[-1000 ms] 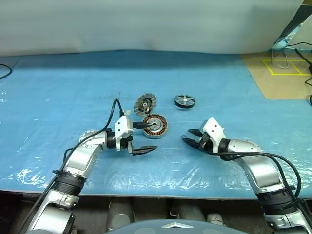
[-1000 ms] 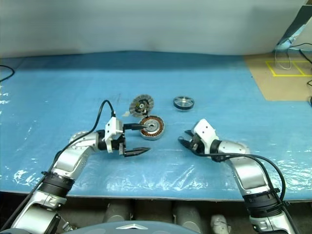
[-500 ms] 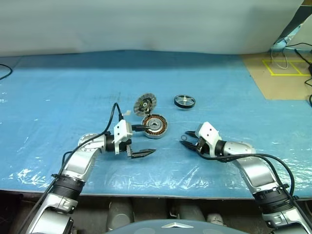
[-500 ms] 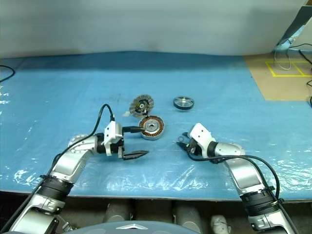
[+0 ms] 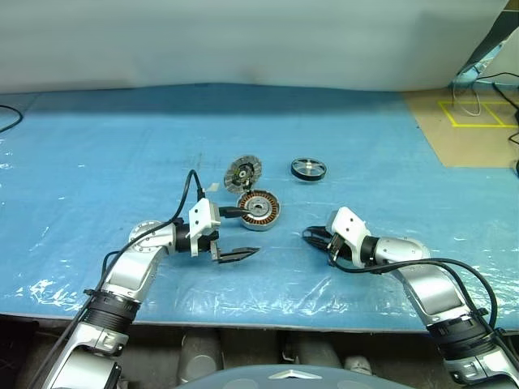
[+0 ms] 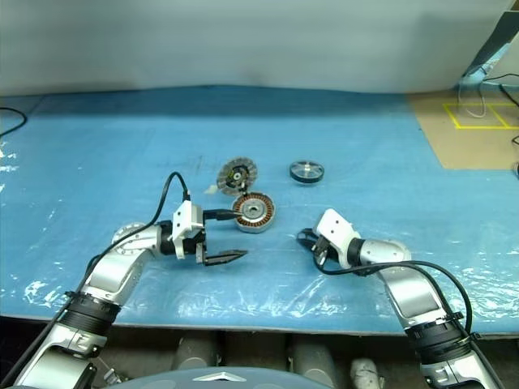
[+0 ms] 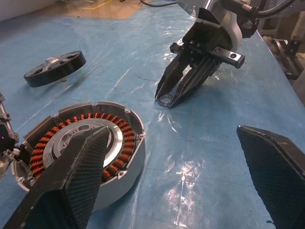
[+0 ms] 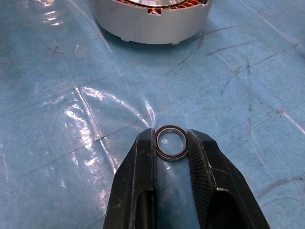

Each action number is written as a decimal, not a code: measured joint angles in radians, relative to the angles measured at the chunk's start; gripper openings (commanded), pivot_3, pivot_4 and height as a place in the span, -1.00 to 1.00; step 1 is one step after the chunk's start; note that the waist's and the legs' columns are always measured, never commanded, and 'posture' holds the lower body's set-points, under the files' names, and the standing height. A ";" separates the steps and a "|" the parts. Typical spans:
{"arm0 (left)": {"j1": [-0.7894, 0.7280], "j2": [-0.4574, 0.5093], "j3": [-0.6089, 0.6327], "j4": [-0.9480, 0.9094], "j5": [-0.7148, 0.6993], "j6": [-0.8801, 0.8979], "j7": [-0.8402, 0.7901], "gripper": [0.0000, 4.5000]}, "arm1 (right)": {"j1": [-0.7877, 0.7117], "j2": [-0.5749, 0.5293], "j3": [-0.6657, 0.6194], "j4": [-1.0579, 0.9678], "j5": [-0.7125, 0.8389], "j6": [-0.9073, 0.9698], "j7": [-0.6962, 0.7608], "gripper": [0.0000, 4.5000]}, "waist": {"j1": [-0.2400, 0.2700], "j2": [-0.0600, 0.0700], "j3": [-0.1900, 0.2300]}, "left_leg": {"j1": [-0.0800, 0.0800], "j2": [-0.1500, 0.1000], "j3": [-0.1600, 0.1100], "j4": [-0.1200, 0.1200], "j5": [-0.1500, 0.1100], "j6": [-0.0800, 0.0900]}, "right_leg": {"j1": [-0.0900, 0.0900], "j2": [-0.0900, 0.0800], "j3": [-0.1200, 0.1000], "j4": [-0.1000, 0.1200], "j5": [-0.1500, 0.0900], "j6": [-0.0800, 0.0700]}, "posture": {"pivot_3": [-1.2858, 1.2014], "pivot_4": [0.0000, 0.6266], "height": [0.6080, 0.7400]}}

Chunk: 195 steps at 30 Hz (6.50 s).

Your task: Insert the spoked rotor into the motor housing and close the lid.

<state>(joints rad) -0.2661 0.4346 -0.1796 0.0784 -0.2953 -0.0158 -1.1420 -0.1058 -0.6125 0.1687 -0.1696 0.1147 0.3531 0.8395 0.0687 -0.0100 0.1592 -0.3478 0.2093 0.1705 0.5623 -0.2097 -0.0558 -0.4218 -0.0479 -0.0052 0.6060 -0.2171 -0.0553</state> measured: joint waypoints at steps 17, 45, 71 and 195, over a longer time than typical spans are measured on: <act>0.085 0.002 0.084 -0.019 0.024 -0.058 0.157 1.00 | -0.384 0.168 0.110 0.168 0.103 0.169 0.041 -0.75 | -0.025 0.000 0.000 | -0.001 0.000 -0.001 0.001 0.002 -0.003 | -0.002 0.000 0.000 0.001 0.000 0.000 | 0.03 -0.52 1.00; 0.183 0.020 0.070 -0.148 0.080 -0.014 0.236 1.00 | -0.551 0.245 0.196 0.506 -0.058 -0.135 0.167 -0.75 | -0.025 0.000 0.000 | 0.000 0.001 -0.001 0.003 0.002 -0.002 | -0.002 0.000 -0.001 0.003 0.000 0.000 | 0.03 -0.52 1.00; 0.158 0.047 0.062 -0.142 0.084 0.004 0.226 1.00 | -0.540 0.274 0.205 0.515 -0.112 -0.215 0.159 -0.75 | -0.027 0.000 0.000 | 0.000 0.001 0.000 0.003 0.002 -0.002 | -0.002 0.000 -0.001 0.003 0.001 -0.001 | 0.03 -0.52 1.00; 0.154 0.017 0.062 -0.082 0.082 -0.029 0.230 1.00 | -0.553 0.339 0.146 0.631 -0.109 -0.263 0.115 -0.98 | -0.028 -0.001 0.000 | 0.002 0.001 0.000 0.003 0.001 -0.001 | 0.002 0.000 -0.001 0.003 0.001 -0.001 | 0.03 -0.52 1.00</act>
<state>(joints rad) -0.1123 0.4521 -0.1178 -0.0031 -0.2135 -0.0447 -0.9116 -0.6587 -0.2736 0.3147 0.4618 0.0059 0.0903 0.9548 0.0411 -0.0107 0.1588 -0.3454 0.2104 0.1701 0.5654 -0.2084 -0.0571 -0.4199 -0.0479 -0.0060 0.6093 -0.2163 -0.0564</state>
